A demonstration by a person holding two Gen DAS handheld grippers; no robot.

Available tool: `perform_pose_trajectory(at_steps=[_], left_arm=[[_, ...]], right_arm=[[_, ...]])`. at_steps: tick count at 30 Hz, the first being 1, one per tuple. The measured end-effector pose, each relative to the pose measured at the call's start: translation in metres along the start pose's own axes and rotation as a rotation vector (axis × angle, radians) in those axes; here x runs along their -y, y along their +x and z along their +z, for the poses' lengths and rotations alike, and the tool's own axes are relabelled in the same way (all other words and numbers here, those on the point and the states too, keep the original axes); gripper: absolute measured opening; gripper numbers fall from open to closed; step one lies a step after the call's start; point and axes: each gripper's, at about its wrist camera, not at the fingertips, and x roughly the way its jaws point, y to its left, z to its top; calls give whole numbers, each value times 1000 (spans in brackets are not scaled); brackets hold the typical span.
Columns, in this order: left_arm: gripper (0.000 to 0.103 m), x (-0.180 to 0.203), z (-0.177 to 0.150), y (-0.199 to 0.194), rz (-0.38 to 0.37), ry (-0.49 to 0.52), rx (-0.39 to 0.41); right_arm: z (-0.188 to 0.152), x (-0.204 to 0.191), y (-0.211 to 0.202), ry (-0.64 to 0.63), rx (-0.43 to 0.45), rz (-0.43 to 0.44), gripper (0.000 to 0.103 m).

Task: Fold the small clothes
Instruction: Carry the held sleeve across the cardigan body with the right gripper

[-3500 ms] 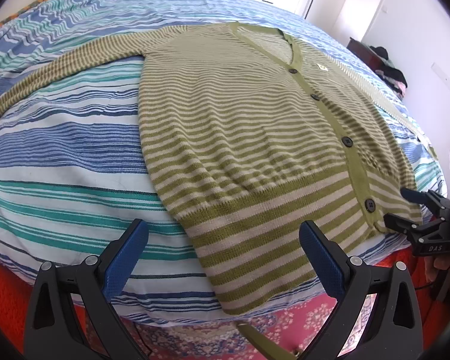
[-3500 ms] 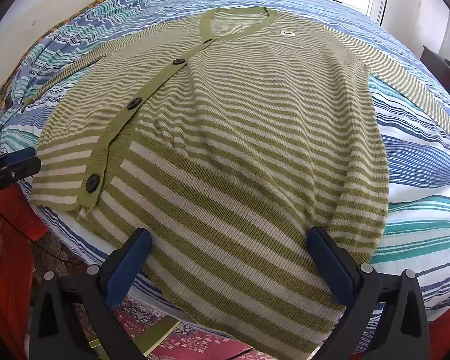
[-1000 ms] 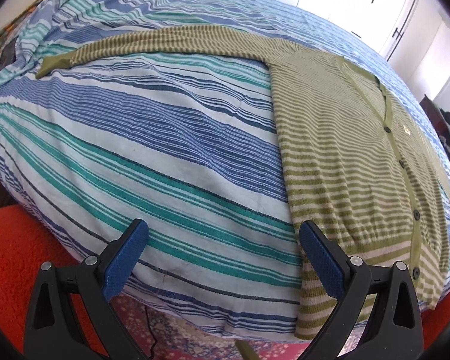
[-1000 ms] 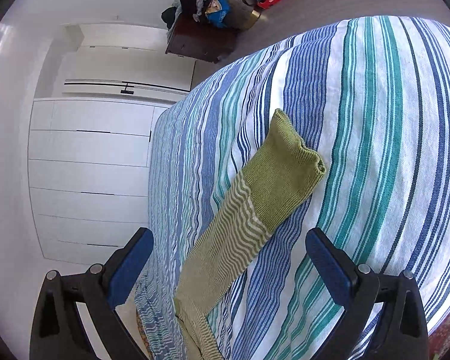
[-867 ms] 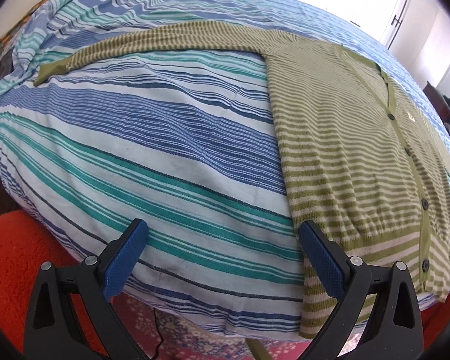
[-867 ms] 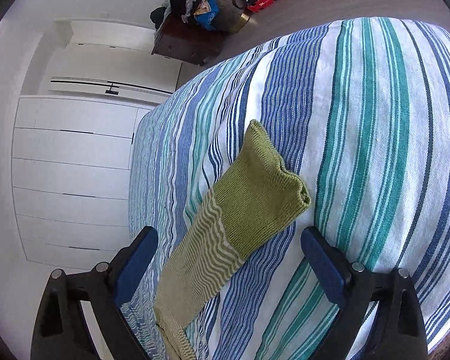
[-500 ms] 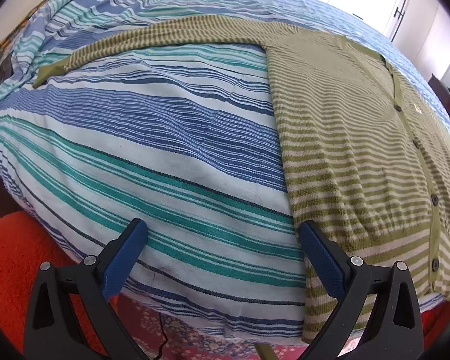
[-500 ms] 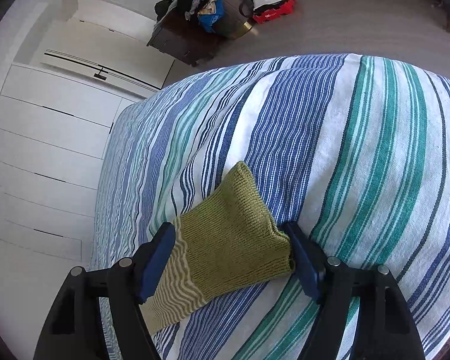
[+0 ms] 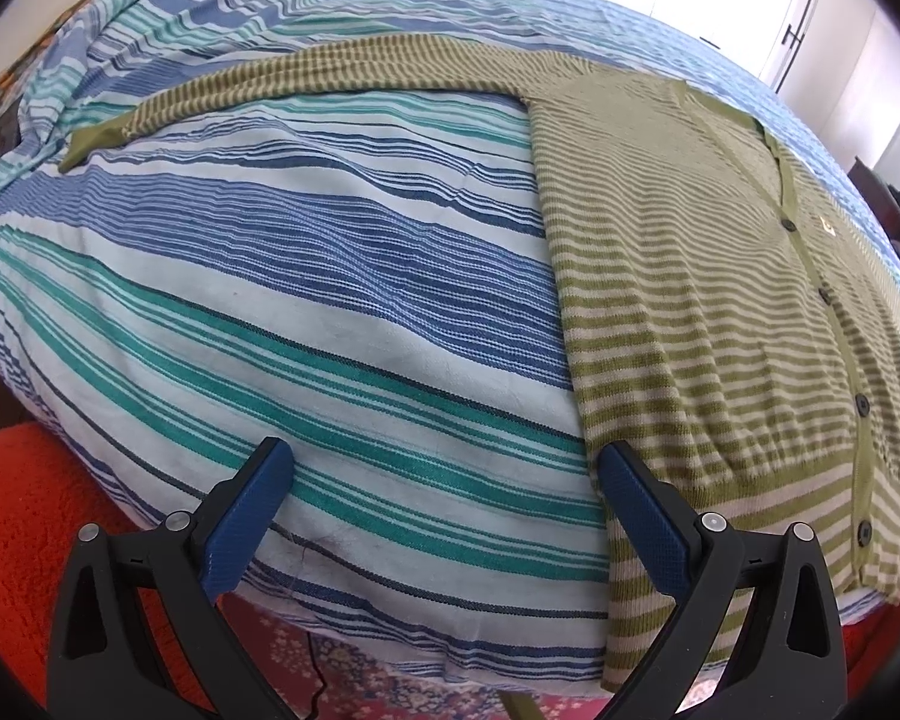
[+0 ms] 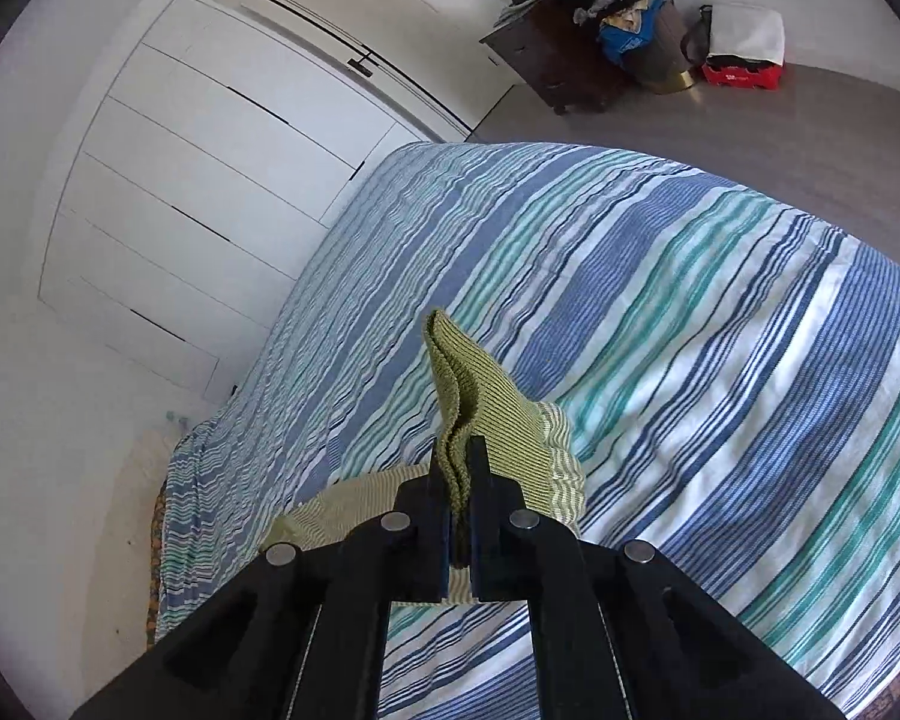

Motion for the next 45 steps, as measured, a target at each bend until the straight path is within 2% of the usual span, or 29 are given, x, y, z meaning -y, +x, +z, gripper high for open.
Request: perform_pose_trajectory(at_steps=[4,7,9,12,16,20,24,28,32,33,35,36,37,39,42,45], left_arm=[[101,-3,0,0,-27,-13,8],[101,-6,1,1,-52,-22,13],[101,-8,2,1,-68,-30,13],[101,-11,3,2,-93,-42,15],[101,-15,4,0,-124,-47,12],[101,-17,3,-1,-141,-47,10],[101,-15,3,0,-133,-33,11],[101,-16,4,1,-132,-33,8],[101,-17,5,2,-130,-37,5],[101,-17,5,3,-127,-36,6],[102,-16,6,4,-122,-32,6],[102,-15,6,4,-120,-31,6],[102,-15,5,4,-118,-30,7],[102,-14,5,5,-117,-28,8],[102,-15,4,4,-119,-26,8],[102,-16,5,4,-123,-28,7]], right_arm=[[-21,-106,29,-54,-76,195,4],[-52,-182,52,-86,-154,309,4],[-84,-228,67,-121,-196,362,4],[-132,-277,103,-149,-241,400,4],[-197,-320,178,-178,-287,389,4],[-266,-340,247,-213,-363,366,4],[-323,-339,293,-262,-460,352,4],[-354,-344,321,-284,-501,345,4],[-377,-350,332,-308,-526,327,5],[-382,-351,335,-313,-544,338,10],[-391,-350,338,-301,-576,357,13],[-396,-349,340,-288,-590,355,24],[-399,-346,344,-269,-612,358,49],[-400,-341,341,-225,-646,363,78],[-379,-334,329,-214,-652,386,78],[-333,-315,309,-271,-592,316,78]])
